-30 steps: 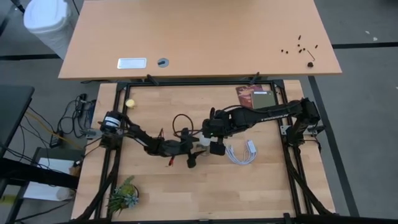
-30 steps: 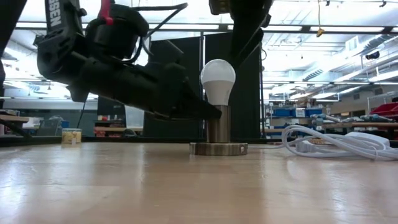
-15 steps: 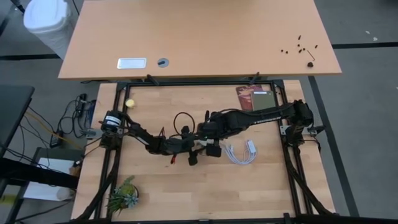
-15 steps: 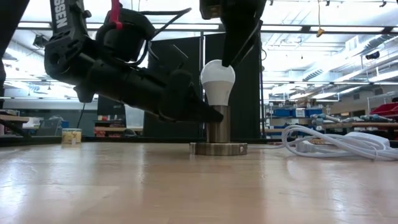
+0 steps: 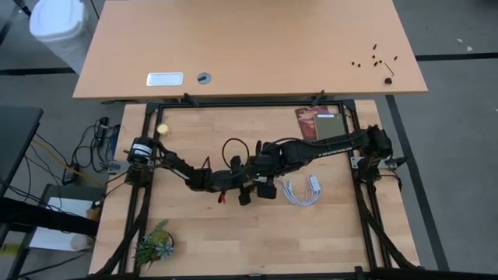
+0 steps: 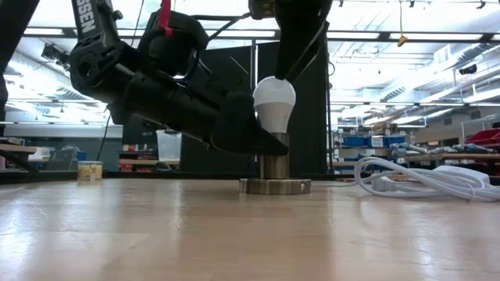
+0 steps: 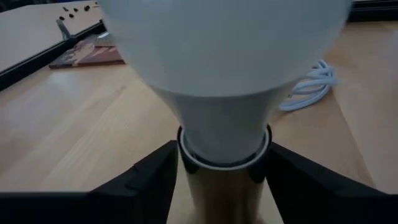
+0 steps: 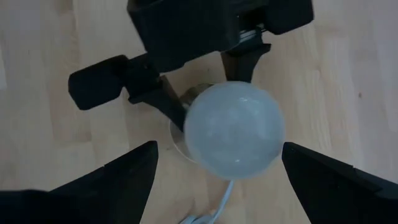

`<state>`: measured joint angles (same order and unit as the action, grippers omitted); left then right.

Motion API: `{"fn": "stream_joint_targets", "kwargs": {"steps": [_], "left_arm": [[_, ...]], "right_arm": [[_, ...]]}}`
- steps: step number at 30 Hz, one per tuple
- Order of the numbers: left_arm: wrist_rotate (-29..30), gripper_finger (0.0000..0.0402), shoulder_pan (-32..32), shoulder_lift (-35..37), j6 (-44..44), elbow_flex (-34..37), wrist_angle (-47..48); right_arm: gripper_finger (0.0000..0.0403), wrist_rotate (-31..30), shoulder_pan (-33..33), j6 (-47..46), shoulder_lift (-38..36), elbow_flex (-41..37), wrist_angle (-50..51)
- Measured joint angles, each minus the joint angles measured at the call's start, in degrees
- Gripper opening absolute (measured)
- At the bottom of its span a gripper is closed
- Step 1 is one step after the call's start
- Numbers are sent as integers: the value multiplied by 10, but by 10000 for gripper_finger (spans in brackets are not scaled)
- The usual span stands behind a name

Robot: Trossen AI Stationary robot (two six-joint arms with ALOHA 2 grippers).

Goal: Screw lightbulb
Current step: Remove the lightbulb from the lamp

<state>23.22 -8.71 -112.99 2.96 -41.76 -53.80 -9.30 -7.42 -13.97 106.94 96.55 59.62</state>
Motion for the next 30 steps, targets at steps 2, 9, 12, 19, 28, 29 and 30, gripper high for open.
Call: {"fn": "stream_joint_targets", "kwargs": {"steps": [2, 9, 12, 19, 28, 29, 30], "left_arm": [[0, 222, 0, 0, 0, 0, 0], [1, 192, 0, 0, 2, 0, -1], [1, 191, 0, 0, 3, 0, -2], [1, 189, 0, 0, 5, 0, -4], [-6, 189, 0, 0, 19, 0, -1], [-6, 189, 0, 0, 19, 0, 0], [-7, 189, -1, 0, 19, 0, 1]], "right_arm": [[352, 0, 0, -9, 0, 0, 0], [352, -30, -18, -79, 5, 1, 3], [352, -58, -29, -104, 11, 1, 15], [352, -78, -32, -128, 27, -1, 18], [353, -65, -8, -106, 27, -4, -3], [353, -60, -6, -99, 27, -9, -14], [353, -51, -5, -93, 26, -17, -31]]}}
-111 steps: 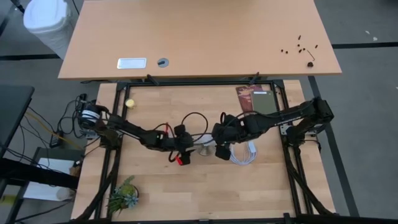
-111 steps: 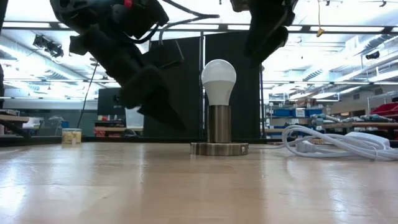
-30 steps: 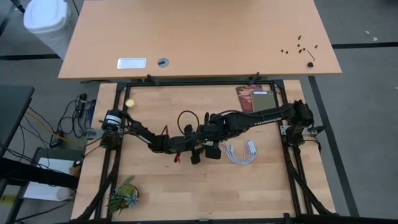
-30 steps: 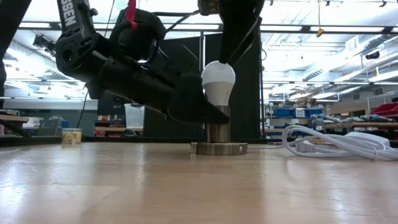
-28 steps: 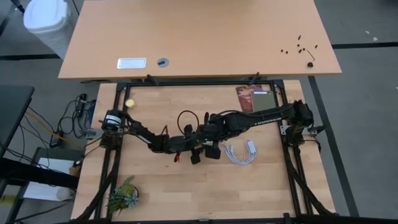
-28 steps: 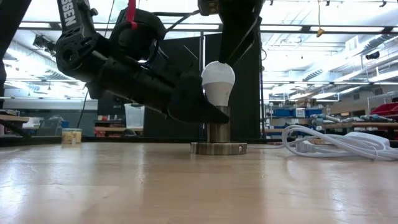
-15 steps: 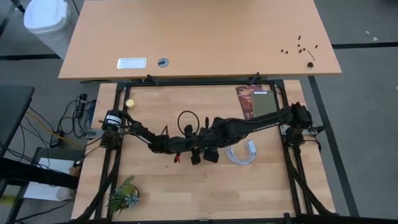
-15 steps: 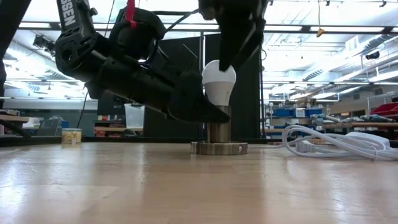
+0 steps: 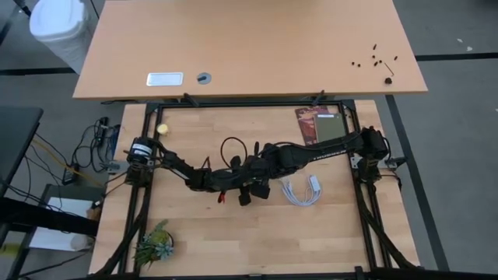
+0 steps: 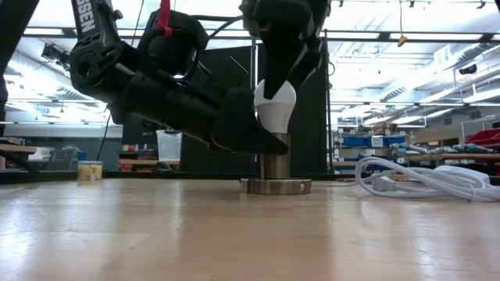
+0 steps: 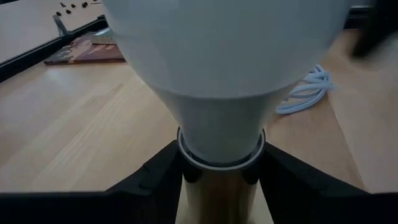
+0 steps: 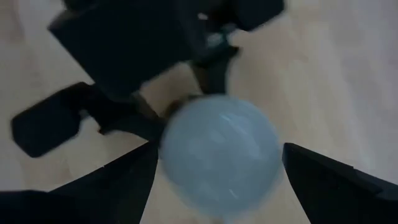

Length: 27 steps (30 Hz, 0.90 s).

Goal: Screw lightbulb
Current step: Remove the lightbulb from the lamp

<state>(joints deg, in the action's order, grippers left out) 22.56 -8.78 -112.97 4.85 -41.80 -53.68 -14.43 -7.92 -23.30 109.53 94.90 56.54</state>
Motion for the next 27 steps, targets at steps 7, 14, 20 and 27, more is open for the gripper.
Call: {"fn": "stream_joint_targets", "kwargs": {"steps": [7, 14, 20, 27], "left_arm": [[-3, 189, 0, 1, 0, 0, 3], [-4, 188, 0, 1, 0, 0, 3], [-4, 188, 0, 1, 0, 0, 4], [-4, 188, 0, 1, 1, 0, 4]], "right_arm": [[353, 36, 9, 23, 1, -53, -55], [347, 28, 13, 38, 1, -55, -92], [311, 38, 22, 20, 1, -55, -97], [281, 74, 44, -4, 1, -54, -93]]}}
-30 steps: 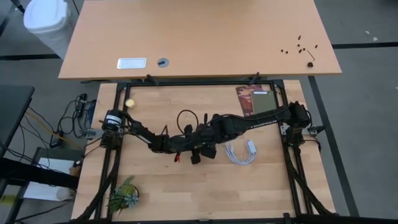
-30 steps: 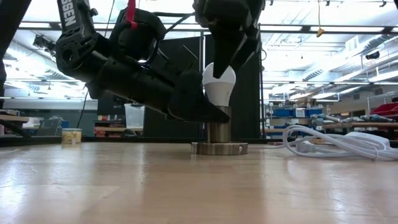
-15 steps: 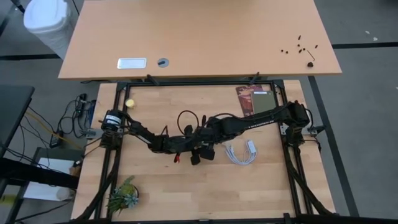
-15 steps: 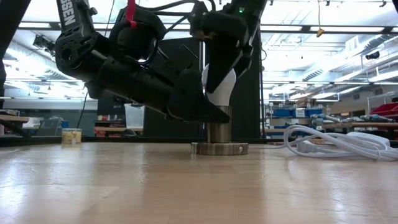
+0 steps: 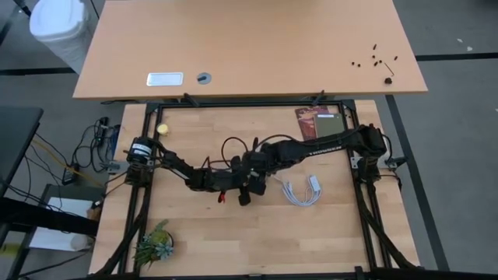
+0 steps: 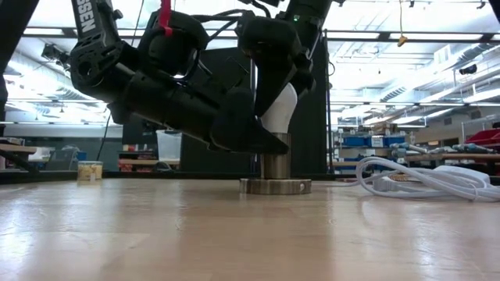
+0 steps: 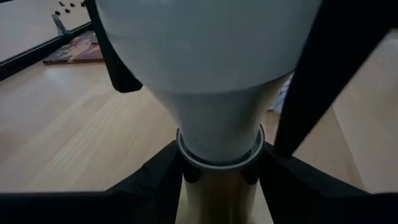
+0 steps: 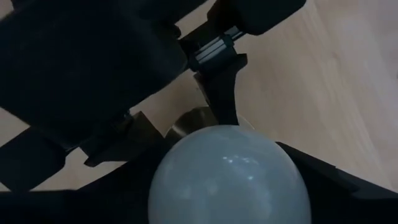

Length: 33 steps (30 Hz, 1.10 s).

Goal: Screw lightbulb
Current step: Remove the lightbulb from the lamp

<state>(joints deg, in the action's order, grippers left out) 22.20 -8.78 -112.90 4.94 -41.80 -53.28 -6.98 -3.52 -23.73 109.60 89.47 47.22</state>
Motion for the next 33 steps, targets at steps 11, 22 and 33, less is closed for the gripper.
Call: {"fn": "stream_joint_targets", "kwargs": {"steps": [11, 22, 33], "left_arm": [[0, 188, 0, 0, -2, 0, 1], [2, 188, 0, 0, -5, 0, 1], [-4, 188, -1, 0, 0, 0, 4]], "right_arm": [[281, 56, 11, 106, -1, 1, 5], [280, 64, 3, 550, -1, 0, 4], [294, 28, -21, 685, 0, 0, -11]]}}
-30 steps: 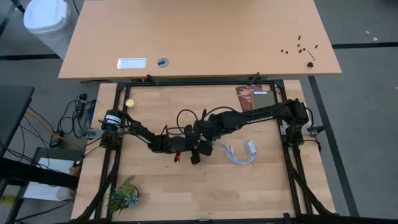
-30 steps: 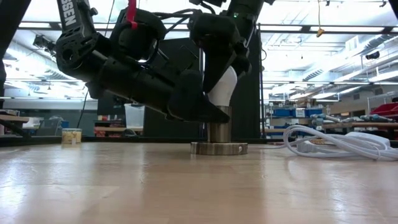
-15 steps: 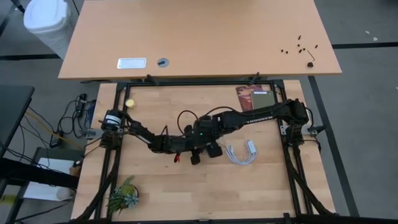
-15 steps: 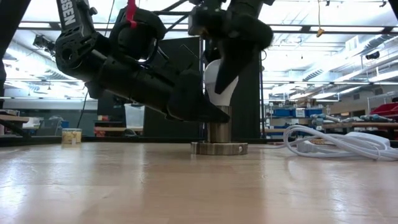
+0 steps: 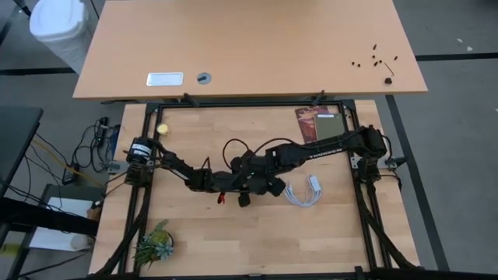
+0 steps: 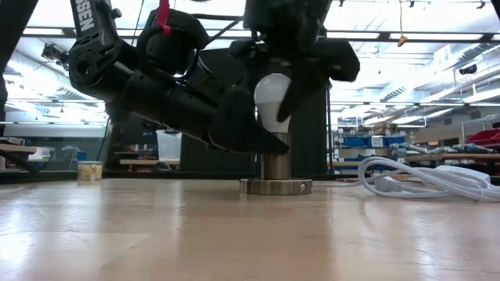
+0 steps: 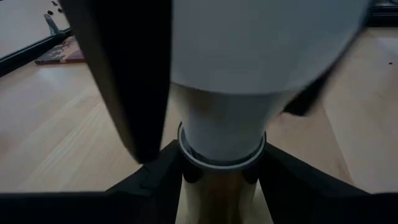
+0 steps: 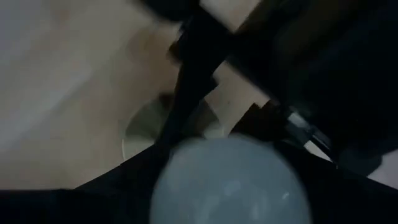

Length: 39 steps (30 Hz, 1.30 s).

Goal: Screw lightbulb
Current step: Remove the lightbulb from the lamp

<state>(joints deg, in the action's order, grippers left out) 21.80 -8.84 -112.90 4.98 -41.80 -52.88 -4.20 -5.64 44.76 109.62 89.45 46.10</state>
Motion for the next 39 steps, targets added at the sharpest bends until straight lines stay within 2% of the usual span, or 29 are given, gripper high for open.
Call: {"fn": "stream_joint_targets", "kwargs": {"steps": [11, 16, 20, 24, 27, 31, 39], "left_arm": [[2, 188, 0, 0, 0, 0, 1], [-3, 188, 1, 0, 0, -1, -1], [-2, 188, 1, 0, 0, 0, 2], [-3, 188, 1, 0, 2, 0, 1], [-4, 188, 1, 0, 2, 0, 2], [-5, 188, 1, 0, 4, 0, 1], [-5, 188, 1, 0, 12, 0, 1]], "right_arm": [[395, -3, -38, -198, 0, 55, 49], [382, -69, -40, -405, -1, 74, 95], [379, -79, -30, -532, -4, 73, 98], [381, -72, -31, -558, -5, 72, 82], [380, -98, -34, -628, -5, 72, 106], [377, -82, -24, -728, -5, 72, 174], [382, -42, -23, -762, 7, 73, 166]]}}
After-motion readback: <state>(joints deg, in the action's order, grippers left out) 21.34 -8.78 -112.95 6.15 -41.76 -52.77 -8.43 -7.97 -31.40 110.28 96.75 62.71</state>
